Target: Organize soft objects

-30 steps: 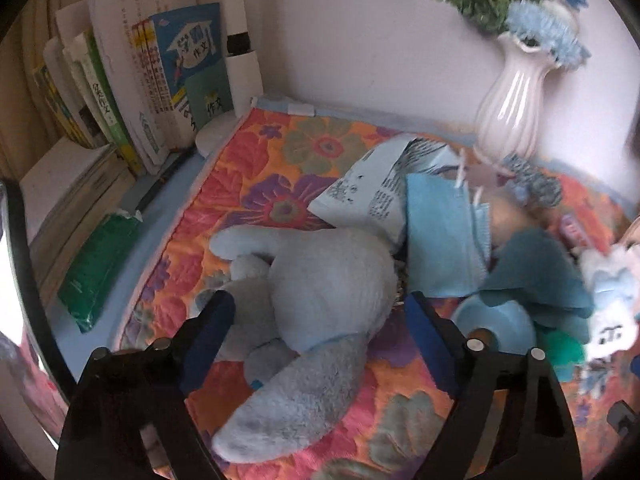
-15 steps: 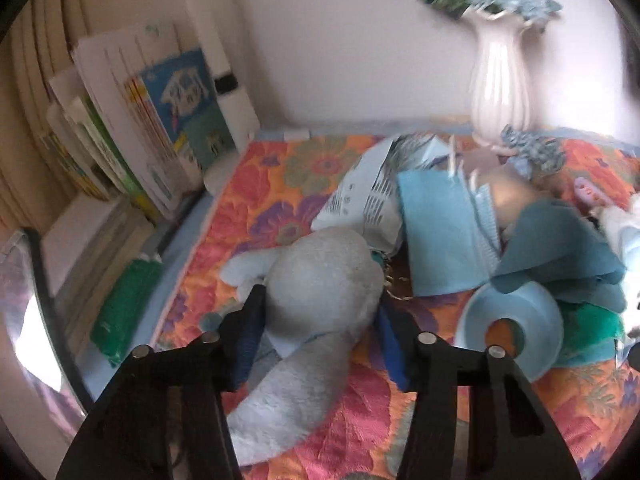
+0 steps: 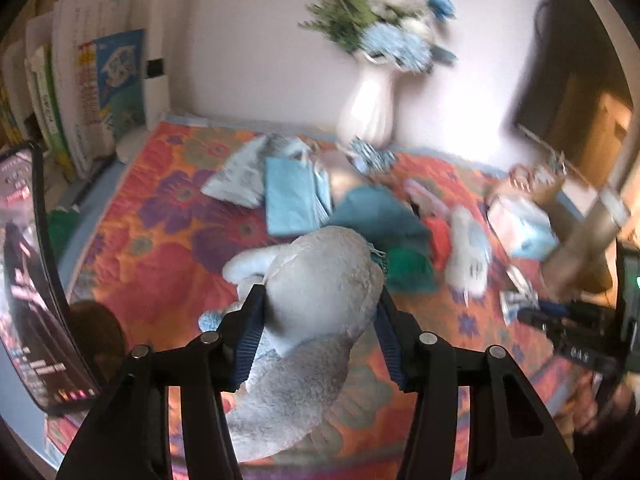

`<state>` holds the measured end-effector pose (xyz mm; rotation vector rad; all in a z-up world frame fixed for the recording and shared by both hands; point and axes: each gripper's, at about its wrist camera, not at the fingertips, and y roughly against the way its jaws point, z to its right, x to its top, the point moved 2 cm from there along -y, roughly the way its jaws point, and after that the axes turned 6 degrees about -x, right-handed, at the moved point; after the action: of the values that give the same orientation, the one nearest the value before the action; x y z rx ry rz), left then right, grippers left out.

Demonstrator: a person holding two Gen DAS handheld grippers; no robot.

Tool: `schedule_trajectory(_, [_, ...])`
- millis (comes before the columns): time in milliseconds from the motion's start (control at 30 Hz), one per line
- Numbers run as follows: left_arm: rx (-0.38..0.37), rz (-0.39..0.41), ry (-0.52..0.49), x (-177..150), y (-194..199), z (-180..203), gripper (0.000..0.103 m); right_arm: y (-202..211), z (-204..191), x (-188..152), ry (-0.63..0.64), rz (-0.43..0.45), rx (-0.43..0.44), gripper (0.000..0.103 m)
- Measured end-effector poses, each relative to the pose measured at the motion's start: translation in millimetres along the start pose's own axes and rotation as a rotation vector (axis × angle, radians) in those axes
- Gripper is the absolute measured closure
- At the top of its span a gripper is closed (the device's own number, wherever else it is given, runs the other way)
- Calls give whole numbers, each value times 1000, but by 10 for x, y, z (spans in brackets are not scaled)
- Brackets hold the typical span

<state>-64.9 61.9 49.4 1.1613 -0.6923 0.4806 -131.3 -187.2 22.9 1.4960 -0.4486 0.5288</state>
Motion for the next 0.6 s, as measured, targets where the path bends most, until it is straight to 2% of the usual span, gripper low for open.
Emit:
schedule_trajectory(67, [28, -2, -34, -84, -34, 53, 45, -68, 24, -62, 3, -26, -25, 75])
schedule_trajectory(133, [68, -9, -52, -142, -82, 86, 21, -129, 55, -117, -18, -56, -4, 69])
schedule_trajectory(233, [126, 14, -90, -180, -100, 108, 15, -120, 94, -152, -42, -43, 30, 45])
schedule_trajectory(300, [137, 25, -95, -188, -112, 107, 11, -115, 108, -168, -60, -33, 45, 23])
schedule_trajectory(367, [142, 15, -89, -194, -162, 89, 7, -123, 137, -220, -103, -16, 68, 22])
schedule_trajectory(467, [136, 26, -99, -213, -121, 116, 6, -42, 132, -281, -154, 23, 64, 22])
schedule_trajectory(500, [118, 35, -100, -217, -92, 132, 6, -27, 139, -274, -166, 26, 71, 22])
schedule_trajectory(567, [30, 68, -90, -227, 23, 138, 6, -69, 133, -228, -185, 6, 86, 21])
schedule_trajectory(600, [-13, 90, -78, -232, 101, 110, 1, -116, 104, -194, -187, -10, 80, 20])
